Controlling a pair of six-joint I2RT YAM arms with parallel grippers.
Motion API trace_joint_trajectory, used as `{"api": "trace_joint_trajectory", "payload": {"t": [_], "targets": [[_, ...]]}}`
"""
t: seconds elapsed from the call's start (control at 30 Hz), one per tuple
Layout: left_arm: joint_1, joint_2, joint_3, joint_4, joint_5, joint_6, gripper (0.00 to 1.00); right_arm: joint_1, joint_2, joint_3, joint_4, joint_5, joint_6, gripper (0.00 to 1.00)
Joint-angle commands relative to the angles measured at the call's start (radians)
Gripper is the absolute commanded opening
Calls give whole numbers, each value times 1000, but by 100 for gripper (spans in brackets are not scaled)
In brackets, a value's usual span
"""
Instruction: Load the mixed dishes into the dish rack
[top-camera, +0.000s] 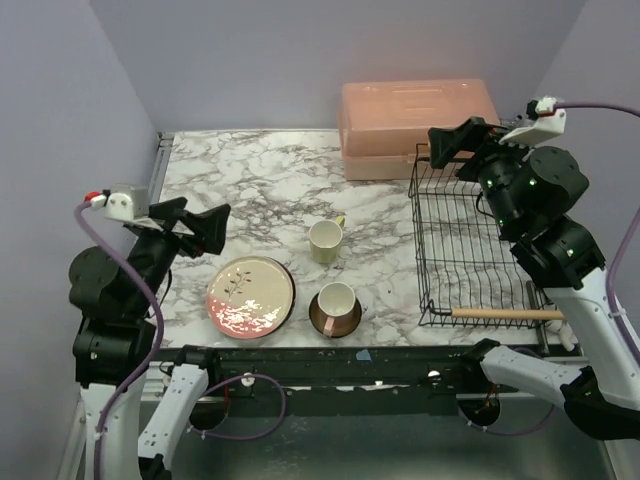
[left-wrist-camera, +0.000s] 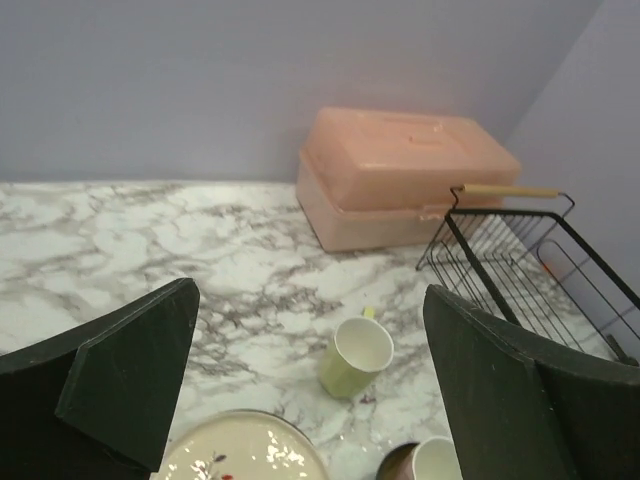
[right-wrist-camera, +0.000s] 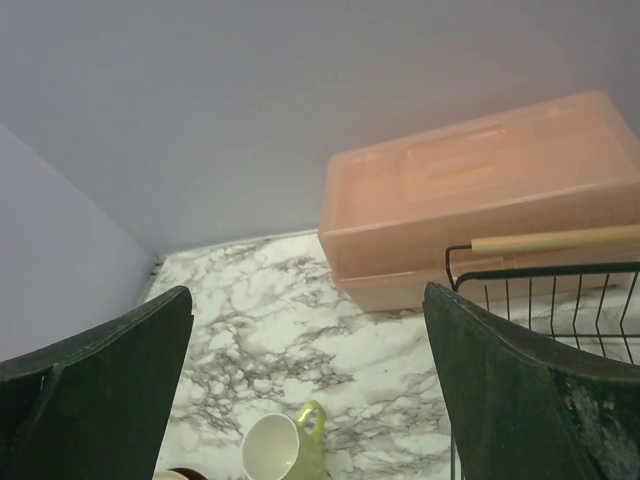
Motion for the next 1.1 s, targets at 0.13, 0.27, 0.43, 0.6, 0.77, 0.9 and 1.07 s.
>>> {"api": "trace_joint_trajectory", "payload": {"t": [0.13,0.27,0.43,0.6,0.77,0.9,1.07], "targets": [[5,108,-166,-37,321,-114,99,-5,34,-33,-55,-37,5,100],[2,134,-254,1,412,-157,98,-5,19,-93,-17,-76,-6,100],[-20,130,-385,65,465,-224,98,-5,40,-129,-19,-128,-5,100],[-129,131,-475,101,458,-260,98,-5,66,-162,-9,-155,-2,100],[-305,162,-508,64,366,-263,98,-5,96,-172,-8,-195,-5,100],[-411,206,-508,6,260,-257,95,-5,109,-180,-4,-203,-5,100],[-541,303,-455,-51,92,-258,83,-5,120,-187,0,-205,-5,100]]}}
